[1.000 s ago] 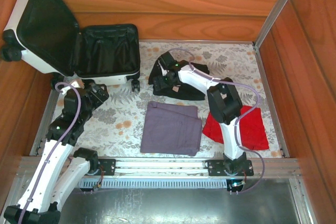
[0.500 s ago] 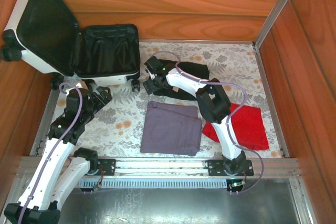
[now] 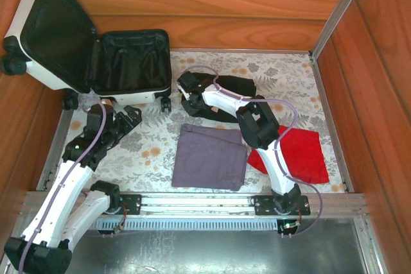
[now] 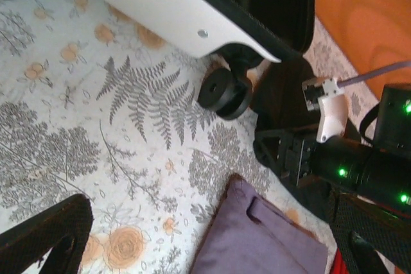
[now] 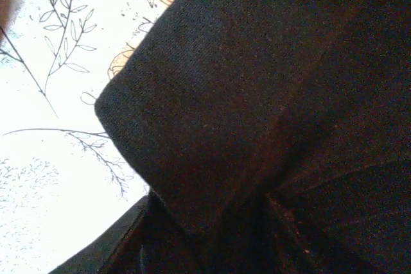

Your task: Pack the luggage

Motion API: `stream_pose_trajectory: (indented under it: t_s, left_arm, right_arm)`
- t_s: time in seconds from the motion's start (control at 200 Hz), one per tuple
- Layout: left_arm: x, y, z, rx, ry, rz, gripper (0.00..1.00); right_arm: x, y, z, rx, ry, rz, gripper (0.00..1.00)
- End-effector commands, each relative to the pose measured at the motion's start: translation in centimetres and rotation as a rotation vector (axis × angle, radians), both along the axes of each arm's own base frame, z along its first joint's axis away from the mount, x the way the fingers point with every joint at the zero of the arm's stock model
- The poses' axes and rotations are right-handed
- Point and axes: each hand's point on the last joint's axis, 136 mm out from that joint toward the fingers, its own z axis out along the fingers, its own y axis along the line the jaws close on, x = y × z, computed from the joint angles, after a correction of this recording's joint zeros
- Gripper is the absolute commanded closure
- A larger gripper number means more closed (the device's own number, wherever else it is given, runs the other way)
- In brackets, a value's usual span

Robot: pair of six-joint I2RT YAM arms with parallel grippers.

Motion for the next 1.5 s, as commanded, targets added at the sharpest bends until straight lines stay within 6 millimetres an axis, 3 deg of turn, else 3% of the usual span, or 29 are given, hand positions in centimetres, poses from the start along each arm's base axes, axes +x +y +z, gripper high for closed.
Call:
stream_pose_trajectory:
  t_s: [0.0,0.1,0.21,0.425,0.59,0.815,1.01,1.074,1.094,1.174,1.494]
  left_arm:
    - [-0.3,-1.2,1.1,-0.028,0.04,-0.022,0.0]
    - [-0.2,-2.1,0.8,-0.021,0.091,-0.026,0.0]
    - [-0.2,-4.3,0.2,-0.039,0.154,-0.057,0.0]
    - [0.3,-8.5,-1.0,-0.094,0.234,-0.089,0.0]
    - [2.0,-11.2,-2.0,-0.213,0.265,-0.069,0.0]
    - [5.6,-14.5,-2.8,-0.488,0.21,0.006,0.0]
    - [7.7,-17.0,-3.4,-0.488,0.284,0.011,0.0]
    - [8.2,-17.7,-4.4,-0.501,0.316,0.033,0.0]
    - [8.3,-18.0,-4.7,-0.511,0.327,0.035,0.0]
    - [8.6,-18.9,-5.9,-0.53,0.372,0.049,0.0]
    - [10.4,-22.5,-8.8,-0.608,0.464,0.046,0.0]
  right_arm:
    - [-1.5,-1.6,-2.3,-0.097,0.054,0.028,0.7]
    - [-1.6,-1.9,-1.0,-0.084,0.03,0.029,0.85]
    - [-1.7,-1.9,2.0,0.001,0.005,0.03,1.0]
    - [-2.3,-3.1,8.0,0.21,0.008,0.031,1.0]
    - [-2.8,-4.8,10.7,0.324,0.027,0.022,1.0]
    - [-3.9,-7.0,12.3,0.353,-0.026,0.006,1.0]
    - [-5.2,-7.7,12.5,0.374,-0.032,0.01,1.0]
    - [-5.4,-7.8,12.0,0.375,-0.025,0.006,1.0]
    - [-5.5,-7.9,13.2,0.393,-0.05,0.01,1.0]
    - [-5.9,-8.1,13.2,0.396,-0.045,0.008,1.0]
    - [-7.0,-8.4,13.5,0.431,-0.059,0.011,1.0]
